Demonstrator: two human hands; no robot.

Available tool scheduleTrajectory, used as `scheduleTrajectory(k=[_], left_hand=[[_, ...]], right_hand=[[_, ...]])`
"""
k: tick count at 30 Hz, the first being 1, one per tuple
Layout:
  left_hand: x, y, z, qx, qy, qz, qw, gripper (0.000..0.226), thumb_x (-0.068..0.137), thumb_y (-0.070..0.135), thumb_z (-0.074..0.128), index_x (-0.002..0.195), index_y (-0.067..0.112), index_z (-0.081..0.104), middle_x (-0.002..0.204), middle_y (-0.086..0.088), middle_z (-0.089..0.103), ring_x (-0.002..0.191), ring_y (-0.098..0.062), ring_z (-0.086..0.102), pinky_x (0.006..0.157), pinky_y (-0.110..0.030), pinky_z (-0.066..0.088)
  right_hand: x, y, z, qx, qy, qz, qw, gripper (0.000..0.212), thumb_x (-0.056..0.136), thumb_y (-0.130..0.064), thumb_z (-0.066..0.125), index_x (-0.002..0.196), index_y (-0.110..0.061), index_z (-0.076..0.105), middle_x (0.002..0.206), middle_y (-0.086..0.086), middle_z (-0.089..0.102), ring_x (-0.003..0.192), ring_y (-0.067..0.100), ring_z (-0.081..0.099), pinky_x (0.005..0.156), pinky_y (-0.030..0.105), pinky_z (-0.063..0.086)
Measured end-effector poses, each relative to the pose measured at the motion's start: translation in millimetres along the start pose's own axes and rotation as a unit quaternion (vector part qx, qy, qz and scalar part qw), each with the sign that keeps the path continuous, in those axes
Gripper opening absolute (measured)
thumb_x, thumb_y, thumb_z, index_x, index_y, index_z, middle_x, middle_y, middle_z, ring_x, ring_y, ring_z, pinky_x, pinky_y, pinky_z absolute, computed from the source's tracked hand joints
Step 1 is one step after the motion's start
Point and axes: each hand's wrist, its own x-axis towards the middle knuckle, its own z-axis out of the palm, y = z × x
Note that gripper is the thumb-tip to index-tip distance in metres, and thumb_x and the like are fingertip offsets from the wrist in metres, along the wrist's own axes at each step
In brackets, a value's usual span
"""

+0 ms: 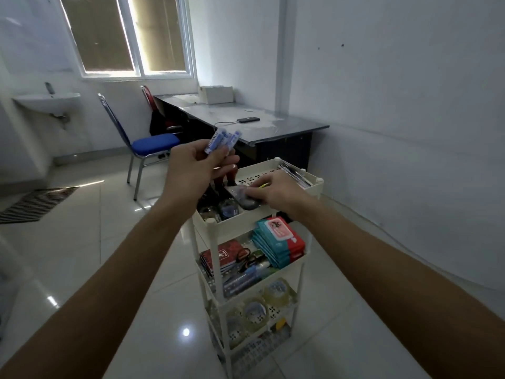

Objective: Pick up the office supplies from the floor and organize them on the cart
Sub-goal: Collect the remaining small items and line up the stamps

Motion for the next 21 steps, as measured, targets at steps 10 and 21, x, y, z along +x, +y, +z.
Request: scheduleTrajectory(k=[10, 21], left_hand=[[24, -17, -22, 0.023, 0.027, -0.009, 0.999, 0.019, 0.094, 0.008, 0.062, 0.112, 0.003, 0.068, 0.097, -0.01, 0.075, 0.09, -0.015, 0.074, 0.077, -0.023, 0.06], [41, -26, 4, -0.085, -0.044, -0.118, 0.988, 0.024, 0.094, 0.006, 0.062, 0.115, -0.003, 0.065, 0.1, -0.015, 0.075, 0.095, -0.019, 0.074, 0.079, -0.024, 0.06]], right_hand=[[7, -7, 26, -0.116, 0.018, -0.048, 0.992, 0.026, 0.079, -0.04, 0.081, 0.07, -0.016, 0.077, 0.065, 0.0, 0.069, 0.056, 0.007, 0.057, 0.053, 0.025, 0.043], [15, -20, -13, 0.252, 0.047, -0.077, 0.963, 0.025, 0.095, -0.035, 0.062, 0.113, -0.02, 0.071, 0.099, -0.004, 0.072, 0.069, 0.007, 0.057, 0.061, 0.027, 0.045]])
